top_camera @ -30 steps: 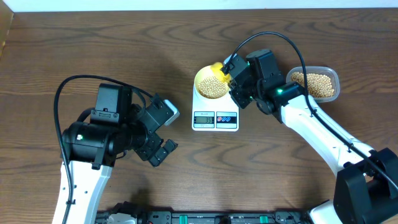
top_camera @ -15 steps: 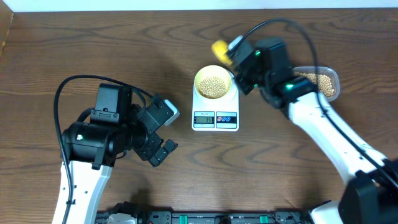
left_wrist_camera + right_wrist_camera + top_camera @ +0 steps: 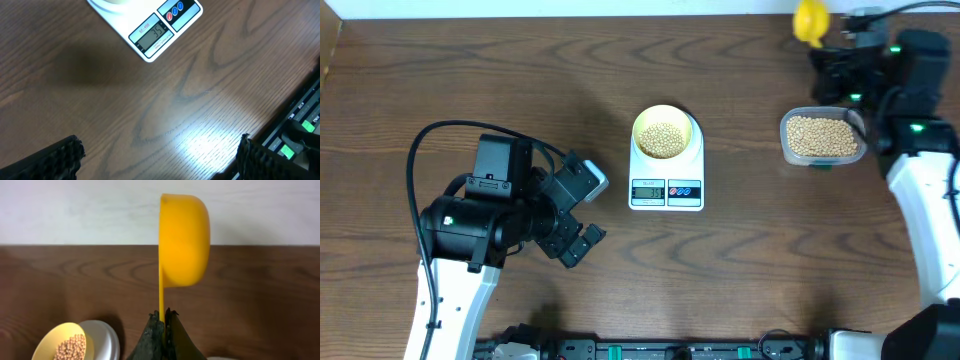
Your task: Scoop item into bowl and weigh 50g on scale
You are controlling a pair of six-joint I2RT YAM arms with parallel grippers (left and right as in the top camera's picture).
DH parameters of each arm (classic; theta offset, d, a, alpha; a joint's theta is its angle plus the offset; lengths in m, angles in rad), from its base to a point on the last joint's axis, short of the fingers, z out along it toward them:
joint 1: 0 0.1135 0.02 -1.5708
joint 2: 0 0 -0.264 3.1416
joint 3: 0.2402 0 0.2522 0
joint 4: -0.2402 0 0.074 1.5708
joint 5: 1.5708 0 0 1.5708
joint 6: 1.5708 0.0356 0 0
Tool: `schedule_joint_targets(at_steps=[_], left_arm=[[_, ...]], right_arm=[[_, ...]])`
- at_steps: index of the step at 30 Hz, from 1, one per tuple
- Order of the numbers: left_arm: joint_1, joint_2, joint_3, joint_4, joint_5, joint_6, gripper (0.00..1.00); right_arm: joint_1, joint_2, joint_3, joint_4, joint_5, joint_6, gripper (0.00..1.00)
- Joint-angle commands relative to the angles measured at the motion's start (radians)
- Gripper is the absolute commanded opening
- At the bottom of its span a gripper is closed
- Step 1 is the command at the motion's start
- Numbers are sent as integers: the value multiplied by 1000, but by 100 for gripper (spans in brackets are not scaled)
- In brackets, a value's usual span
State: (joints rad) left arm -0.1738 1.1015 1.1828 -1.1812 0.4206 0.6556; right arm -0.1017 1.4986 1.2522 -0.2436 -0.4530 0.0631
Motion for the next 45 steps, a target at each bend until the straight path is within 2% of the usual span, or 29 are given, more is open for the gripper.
schedule_joint_targets(at_steps=[1, 11, 15, 22, 30, 33, 40, 45], left_arm=[[4, -5, 13, -4, 16, 10, 100], [4, -5, 13, -4, 16, 10, 100], [4, -5, 13, -4, 16, 10, 100], [4, -5, 13, -4, 16, 10, 100], [4, -5, 13, -4, 16, 10, 100], [4, -5, 13, -4, 16, 10, 100], [4, -5, 13, -4, 16, 10, 100], [4, -5, 13, -4, 16, 10, 100]], right_arm=[[-69, -2, 14, -5, -179, 48, 1], [-127, 1, 0, -93, -389, 50, 1], [-127, 1, 0, -177, -395, 135, 1], [-127, 1, 0, -358, -344, 119, 1], [-95, 0, 0, -678, -164, -81, 1], [-77, 0, 0, -757, -51, -98, 1], [-18, 0, 0, -737, 309, -42, 1], [9, 0, 0, -700, 431, -40, 1]])
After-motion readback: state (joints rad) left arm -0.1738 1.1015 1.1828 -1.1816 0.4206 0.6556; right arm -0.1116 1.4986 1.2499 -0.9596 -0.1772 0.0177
